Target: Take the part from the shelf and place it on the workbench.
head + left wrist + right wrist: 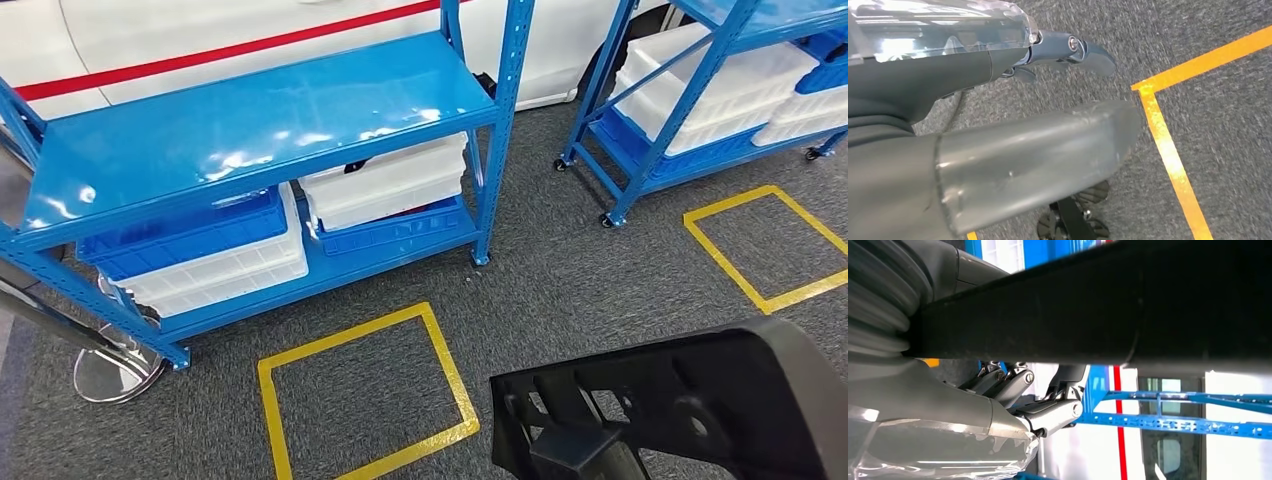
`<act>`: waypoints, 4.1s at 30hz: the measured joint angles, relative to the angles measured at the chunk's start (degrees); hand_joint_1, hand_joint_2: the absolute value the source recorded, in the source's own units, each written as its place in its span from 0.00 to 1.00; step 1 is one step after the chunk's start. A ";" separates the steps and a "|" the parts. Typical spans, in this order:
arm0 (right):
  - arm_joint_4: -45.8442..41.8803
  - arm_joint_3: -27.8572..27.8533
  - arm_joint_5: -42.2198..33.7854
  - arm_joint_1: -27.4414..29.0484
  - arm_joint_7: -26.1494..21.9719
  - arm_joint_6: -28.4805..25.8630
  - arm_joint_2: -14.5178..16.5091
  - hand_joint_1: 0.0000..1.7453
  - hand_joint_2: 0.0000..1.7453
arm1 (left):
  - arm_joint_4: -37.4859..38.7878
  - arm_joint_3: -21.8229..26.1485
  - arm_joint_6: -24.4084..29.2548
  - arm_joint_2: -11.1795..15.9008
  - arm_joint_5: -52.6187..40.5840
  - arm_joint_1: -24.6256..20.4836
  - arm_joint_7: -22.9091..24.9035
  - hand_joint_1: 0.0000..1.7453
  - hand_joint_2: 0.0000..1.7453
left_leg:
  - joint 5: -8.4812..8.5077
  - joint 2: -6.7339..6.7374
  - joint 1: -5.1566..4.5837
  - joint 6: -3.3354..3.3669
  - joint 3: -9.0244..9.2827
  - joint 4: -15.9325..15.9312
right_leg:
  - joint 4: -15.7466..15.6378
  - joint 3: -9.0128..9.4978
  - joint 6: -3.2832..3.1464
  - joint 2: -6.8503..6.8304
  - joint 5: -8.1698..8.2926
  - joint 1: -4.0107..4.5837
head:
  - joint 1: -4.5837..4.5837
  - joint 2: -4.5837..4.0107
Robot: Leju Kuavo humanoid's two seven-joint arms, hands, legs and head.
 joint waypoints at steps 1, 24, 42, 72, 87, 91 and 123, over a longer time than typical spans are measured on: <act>0.00 -0.01 0.03 -0.01 -0.01 -0.01 0.02 1.00 1.00 | 0.00 0.08 -0.01 -0.04 0.02 -0.15 -0.02 0.00 0.00 | 0.20 0.81 0.13 0.27 0.27 -0.83 | 0.74 -0.51 0.30 -0.94 -0.52 0.11 | 0.10 0.00; 0.33 -0.10 0.45 -0.14 0.08 -0.06 0.21 1.00 1.00 | 0.00 1.20 -0.55 -0.38 0.37 -0.29 -0.09 0.00 0.00 | -6.06 3.03 0.70 -2.01 -4.58 12.46 | 0.90 -2.29 -1.23 -2.38 1.26 -0.04 | -0.11 0.00; 0.48 -0.20 0.66 -0.35 0.10 -0.19 0.21 1.00 1.00 | 0.00 2.08 -0.59 -0.41 0.84 -0.40 -0.06 0.00 0.00 | -1.37 8.71 -0.19 0.28 -0.11 0.45 | 2.14 -1.40 0.76 -10.09 -0.21 0.48 | 0.70 0.00; 0.38 -0.84 2.27 -1.96 0.01 -1.04 0.23 1.00 1.00 | 0.00 2.02 -1.34 -0.33 -2.32 -0.67 -1.25 0.00 0.00 | -1.40 8.56 -0.32 0.64 -1.56 2.01 | 3.92 -2.34 0.06 -9.71 -1.09 0.97 | 0.98 0.00; 1.98 -0.22 4.47 -3.66 0.01 -3.94 0.45 1.00 1.00 | 0.00 2.07 -2.43 0.04 -2.19 -0.42 -1.90 0.00 0.00 | -2.44 0.42 1.29 -2.38 -2.89 6.09 | 0.90 -1.22 -0.66 -1.09 0.26 0.28 | 0.66 0.00; 2.33 0.37 4.43 -3.94 0.01 -5.42 0.39 1.00 1.00 | 0.00 2.11 -2.48 0.04 -2.24 -0.46 -2.44 0.00 0.00 | -2.01 -1.17 1.19 -1.54 -1.94 3.32 | 1.74 -2.41 0.65 1.02 0.39 0.13 | 0.62 0.00; -0.13 -1.10 3.28 -2.06 -0.01 -2.73 0.23 1.00 1.00 | 0.00 3.51 -2.37 -0.27 -3.21 -0.55 -3.25 0.00 0.00 | -1.32 0.08 1.13 -0.91 -2.98 3.45 | 1.83 -2.68 0.97 2.02 0.27 0.23 | 1.01 0.00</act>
